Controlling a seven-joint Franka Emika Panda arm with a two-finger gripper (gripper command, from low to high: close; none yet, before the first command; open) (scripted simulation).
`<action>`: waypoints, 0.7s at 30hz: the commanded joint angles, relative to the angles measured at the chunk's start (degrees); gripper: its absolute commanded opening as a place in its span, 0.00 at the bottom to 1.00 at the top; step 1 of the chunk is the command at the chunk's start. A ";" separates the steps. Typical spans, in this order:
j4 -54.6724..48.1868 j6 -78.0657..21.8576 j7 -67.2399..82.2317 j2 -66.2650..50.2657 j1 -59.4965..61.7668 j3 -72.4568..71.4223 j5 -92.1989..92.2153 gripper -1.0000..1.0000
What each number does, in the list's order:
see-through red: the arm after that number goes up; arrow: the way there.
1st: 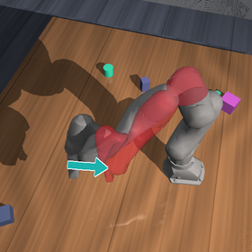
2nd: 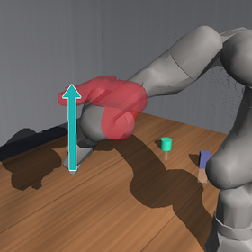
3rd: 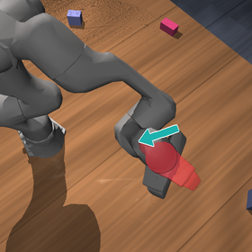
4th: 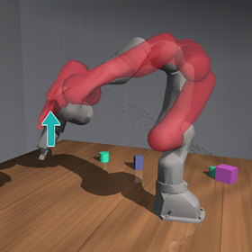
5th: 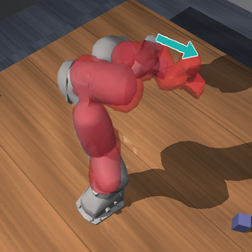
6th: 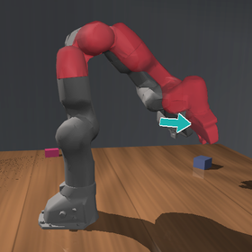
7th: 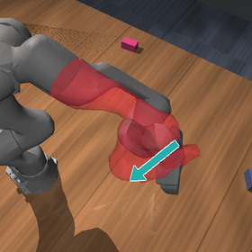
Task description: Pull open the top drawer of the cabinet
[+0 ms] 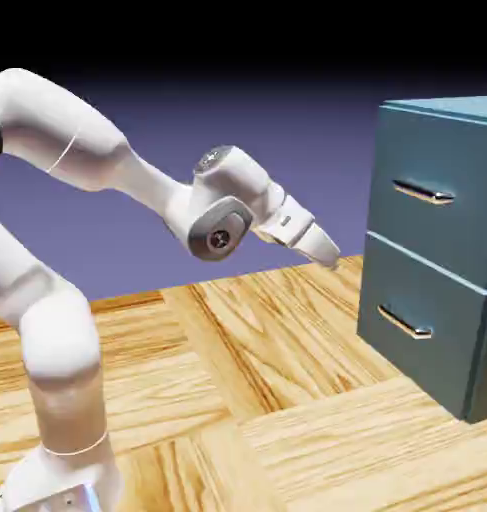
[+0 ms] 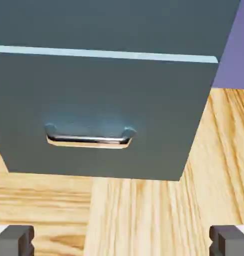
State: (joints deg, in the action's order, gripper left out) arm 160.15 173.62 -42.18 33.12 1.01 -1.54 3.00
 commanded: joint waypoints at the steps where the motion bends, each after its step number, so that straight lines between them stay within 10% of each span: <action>1: -0.71 -0.32 0.23 0.39 1.41 -1.28 2.49 0.50; 21: -14.82 -6.80 4.88 8.09 29.62 -26.81 52.33 0.50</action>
State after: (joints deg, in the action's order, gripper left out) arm 145.33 166.82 -37.29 41.22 30.63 -28.34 55.33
